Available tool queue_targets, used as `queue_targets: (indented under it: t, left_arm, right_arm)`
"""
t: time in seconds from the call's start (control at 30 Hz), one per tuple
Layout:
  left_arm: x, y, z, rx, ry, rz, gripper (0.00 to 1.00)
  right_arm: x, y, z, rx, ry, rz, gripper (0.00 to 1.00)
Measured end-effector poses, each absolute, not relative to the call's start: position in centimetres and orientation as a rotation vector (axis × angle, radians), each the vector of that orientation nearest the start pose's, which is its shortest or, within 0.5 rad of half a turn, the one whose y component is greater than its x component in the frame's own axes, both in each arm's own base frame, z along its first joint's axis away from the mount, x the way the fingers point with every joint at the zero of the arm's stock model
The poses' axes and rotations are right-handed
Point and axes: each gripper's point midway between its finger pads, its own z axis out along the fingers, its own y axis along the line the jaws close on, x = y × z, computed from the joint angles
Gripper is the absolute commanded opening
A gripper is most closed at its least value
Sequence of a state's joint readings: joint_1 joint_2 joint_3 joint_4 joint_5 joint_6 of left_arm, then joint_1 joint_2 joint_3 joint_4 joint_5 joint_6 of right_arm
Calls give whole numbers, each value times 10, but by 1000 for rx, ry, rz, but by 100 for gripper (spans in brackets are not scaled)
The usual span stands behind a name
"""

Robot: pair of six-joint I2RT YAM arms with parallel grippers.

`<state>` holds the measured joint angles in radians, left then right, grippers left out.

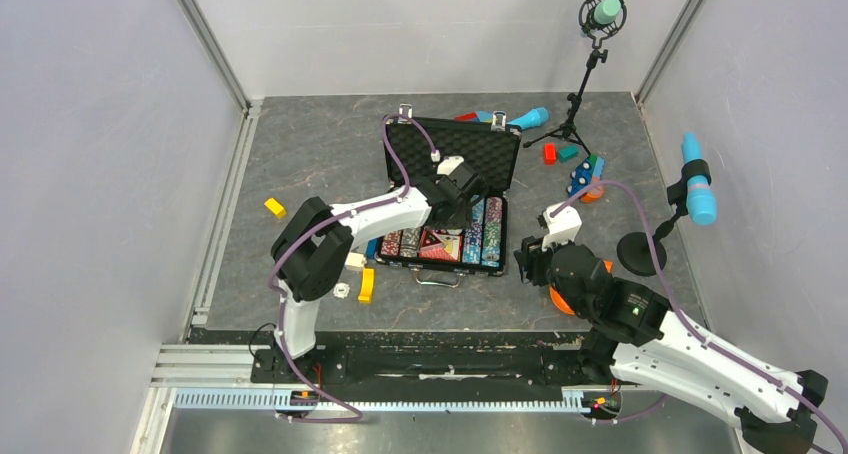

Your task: Pack up texas hold em set

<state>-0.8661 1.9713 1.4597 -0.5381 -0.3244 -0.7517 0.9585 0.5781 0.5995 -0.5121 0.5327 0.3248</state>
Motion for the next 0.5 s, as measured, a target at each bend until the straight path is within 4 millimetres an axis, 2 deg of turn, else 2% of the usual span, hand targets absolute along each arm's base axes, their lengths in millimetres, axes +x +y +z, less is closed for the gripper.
queue_targets:
  t: [0.5]
  left_arm:
    - [325,-337,50,47,2545,-178,55]
  right_arm:
    - [195,142,179,-310,1975,275,51]
